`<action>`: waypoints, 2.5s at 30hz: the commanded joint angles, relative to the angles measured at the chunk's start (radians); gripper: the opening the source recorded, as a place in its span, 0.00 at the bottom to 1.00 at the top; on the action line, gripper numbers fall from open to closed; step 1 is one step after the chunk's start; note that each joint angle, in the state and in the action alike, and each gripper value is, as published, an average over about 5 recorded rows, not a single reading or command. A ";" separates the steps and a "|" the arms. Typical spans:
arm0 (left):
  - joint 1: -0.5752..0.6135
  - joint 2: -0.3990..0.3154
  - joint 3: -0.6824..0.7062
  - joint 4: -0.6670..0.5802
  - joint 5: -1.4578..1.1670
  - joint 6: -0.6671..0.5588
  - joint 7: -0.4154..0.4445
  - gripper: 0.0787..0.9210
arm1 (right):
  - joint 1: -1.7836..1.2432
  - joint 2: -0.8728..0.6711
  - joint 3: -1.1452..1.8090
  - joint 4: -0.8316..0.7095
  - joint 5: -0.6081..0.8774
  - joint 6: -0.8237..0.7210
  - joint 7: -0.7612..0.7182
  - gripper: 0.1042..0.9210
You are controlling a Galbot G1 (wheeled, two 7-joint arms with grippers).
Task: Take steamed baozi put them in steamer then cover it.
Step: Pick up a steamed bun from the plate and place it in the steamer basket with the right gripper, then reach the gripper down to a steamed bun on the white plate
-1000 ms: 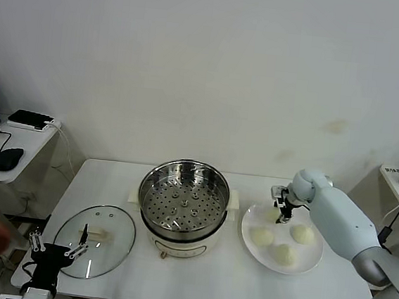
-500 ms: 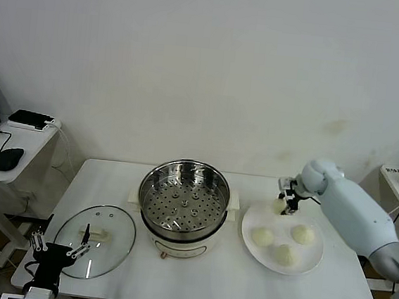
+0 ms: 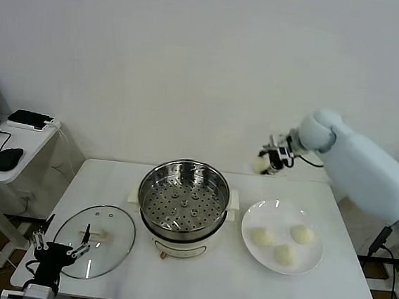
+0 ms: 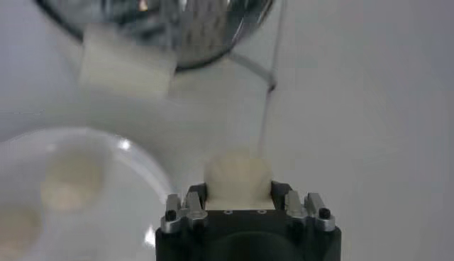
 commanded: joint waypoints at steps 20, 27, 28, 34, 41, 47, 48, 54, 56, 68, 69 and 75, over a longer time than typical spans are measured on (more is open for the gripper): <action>0.006 0.053 -0.001 0.050 -0.043 0.003 0.005 0.88 | 0.133 0.336 -0.441 -0.045 -0.036 0.365 0.166 0.57; -0.002 0.047 0.008 0.048 -0.042 0.003 0.005 0.88 | 0.089 0.350 -0.430 -0.119 -0.165 0.473 0.226 0.57; -0.003 0.047 0.008 0.048 -0.042 0.003 0.005 0.88 | 0.084 0.353 -0.428 -0.128 -0.168 0.480 0.231 0.57; -0.002 0.051 0.006 0.049 -0.042 0.002 0.004 0.88 | 0.060 0.376 -0.418 -0.166 -0.191 0.505 0.246 0.57; -0.002 0.059 -0.007 0.054 -0.044 0.000 0.003 0.88 | 0.046 0.416 -0.410 -0.238 -0.209 0.531 0.253 0.57; -0.002 0.054 -0.012 0.053 -0.045 -0.001 0.000 0.88 | 0.053 0.438 -0.409 -0.274 -0.183 0.539 0.254 0.70; -0.001 0.054 -0.012 0.052 -0.045 -0.001 -0.001 0.88 | 0.057 0.438 -0.408 -0.273 -0.170 0.533 0.249 0.74; 0.001 0.055 -0.015 0.043 -0.046 0.000 0.000 0.88 | 0.132 0.385 -0.406 -0.155 -0.006 0.396 0.178 0.87; 0.000 0.055 -0.015 0.041 -0.048 0.001 0.000 0.88 | 0.172 0.345 -0.409 -0.080 0.078 0.318 0.153 0.88; -0.013 0.087 -0.018 0.010 -0.080 0.018 0.001 0.88 | 0.297 -0.099 -0.391 0.345 0.308 -0.185 0.098 0.88; -0.015 0.089 -0.021 0.007 -0.085 0.021 0.000 0.88 | 0.294 -0.149 -0.393 0.377 0.309 -0.216 0.098 0.88; -0.022 0.108 -0.029 0.004 -0.103 0.025 0.001 0.88 | 0.214 -0.417 -0.364 0.501 0.280 -0.297 0.085 0.88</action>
